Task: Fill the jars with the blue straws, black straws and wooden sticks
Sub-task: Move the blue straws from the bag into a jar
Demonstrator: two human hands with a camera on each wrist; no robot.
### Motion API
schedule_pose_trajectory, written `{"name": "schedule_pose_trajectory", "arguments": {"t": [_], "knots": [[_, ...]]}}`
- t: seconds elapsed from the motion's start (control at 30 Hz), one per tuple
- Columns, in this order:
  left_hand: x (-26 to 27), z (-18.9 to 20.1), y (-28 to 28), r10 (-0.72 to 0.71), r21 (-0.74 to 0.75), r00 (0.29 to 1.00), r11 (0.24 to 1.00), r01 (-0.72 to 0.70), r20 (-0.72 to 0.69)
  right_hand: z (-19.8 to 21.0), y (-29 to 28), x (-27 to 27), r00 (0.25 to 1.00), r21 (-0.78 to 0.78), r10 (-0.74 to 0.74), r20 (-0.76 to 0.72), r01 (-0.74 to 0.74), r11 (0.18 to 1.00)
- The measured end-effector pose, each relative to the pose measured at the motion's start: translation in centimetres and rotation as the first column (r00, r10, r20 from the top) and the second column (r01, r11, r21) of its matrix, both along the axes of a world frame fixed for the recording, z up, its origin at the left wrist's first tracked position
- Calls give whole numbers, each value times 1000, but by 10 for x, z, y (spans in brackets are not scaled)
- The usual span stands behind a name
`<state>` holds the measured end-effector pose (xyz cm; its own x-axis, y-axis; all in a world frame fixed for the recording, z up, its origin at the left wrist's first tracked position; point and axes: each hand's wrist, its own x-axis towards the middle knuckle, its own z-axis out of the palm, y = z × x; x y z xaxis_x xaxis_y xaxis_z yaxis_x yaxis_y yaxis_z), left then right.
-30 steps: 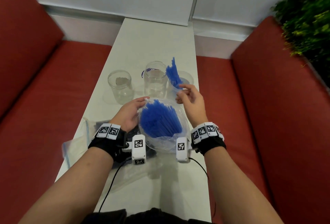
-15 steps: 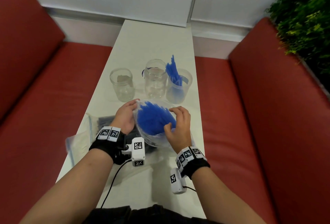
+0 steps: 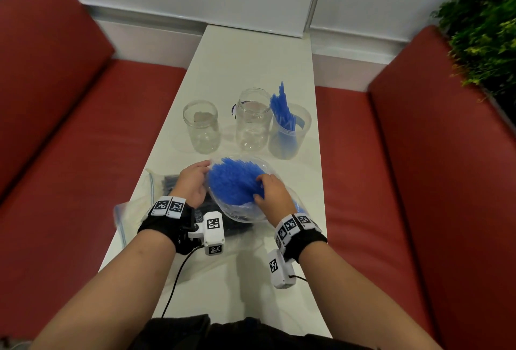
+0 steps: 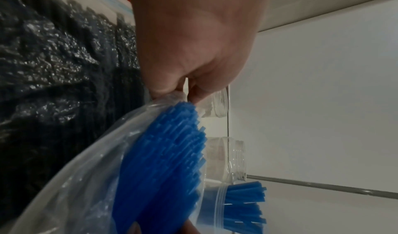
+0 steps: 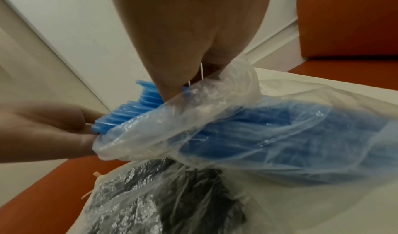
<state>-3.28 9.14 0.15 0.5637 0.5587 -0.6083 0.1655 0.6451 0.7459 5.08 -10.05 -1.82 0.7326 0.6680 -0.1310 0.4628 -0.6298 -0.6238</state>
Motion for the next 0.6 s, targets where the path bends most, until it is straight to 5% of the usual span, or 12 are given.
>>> {"name": "schedule_pose_trajectory", "arguments": {"t": [0.4, 0.6], "knots": [[1, 13, 10, -38, 67, 990, 997, 47, -138, -6, 17, -3, 993, -133, 107, 42, -101, 986], [-1, 11, 15, -124, 179, 964, 970, 168, -234, 2, 18, -5, 999, 28, 8, -53, -7, 1000]]}}
